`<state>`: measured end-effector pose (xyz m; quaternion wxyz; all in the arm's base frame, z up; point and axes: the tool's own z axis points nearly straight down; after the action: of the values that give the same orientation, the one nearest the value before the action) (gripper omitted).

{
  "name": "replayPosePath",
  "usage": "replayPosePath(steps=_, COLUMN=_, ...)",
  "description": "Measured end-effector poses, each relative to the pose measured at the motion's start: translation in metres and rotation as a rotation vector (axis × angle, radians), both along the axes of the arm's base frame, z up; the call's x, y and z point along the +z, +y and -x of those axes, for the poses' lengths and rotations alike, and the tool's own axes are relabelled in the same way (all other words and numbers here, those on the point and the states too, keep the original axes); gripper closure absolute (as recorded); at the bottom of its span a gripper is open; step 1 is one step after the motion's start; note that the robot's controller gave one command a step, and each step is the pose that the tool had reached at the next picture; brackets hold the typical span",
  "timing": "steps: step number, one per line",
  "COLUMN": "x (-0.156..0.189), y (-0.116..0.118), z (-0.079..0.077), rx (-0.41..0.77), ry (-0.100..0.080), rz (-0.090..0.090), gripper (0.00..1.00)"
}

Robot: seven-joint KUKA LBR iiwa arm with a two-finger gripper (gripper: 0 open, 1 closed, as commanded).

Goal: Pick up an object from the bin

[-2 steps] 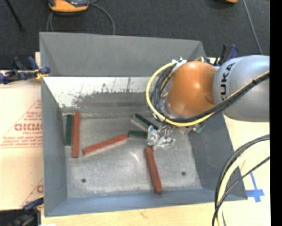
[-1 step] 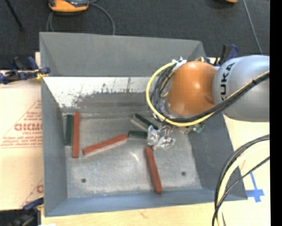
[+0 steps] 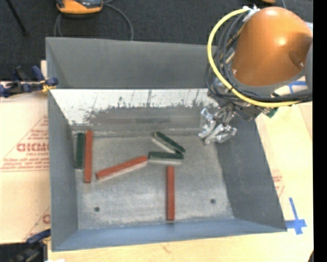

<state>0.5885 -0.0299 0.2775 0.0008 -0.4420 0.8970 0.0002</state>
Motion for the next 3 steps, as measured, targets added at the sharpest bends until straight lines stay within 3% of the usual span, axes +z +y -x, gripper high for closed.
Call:
replayPosePath(steps=1, x=0.056, y=-0.002, z=0.0, rx=-0.022, ry=-0.008, rz=0.001, gripper=1.0)
replayPosePath(steps=2, x=0.009, y=0.004, z=-0.003, rx=-0.005, ry=-0.012, rz=0.0, gripper=1.0)
replayPosePath(steps=3, x=-0.095, y=0.019, z=-0.021, rx=0.072, ry=-0.001, rz=-0.002, gripper=0.0)
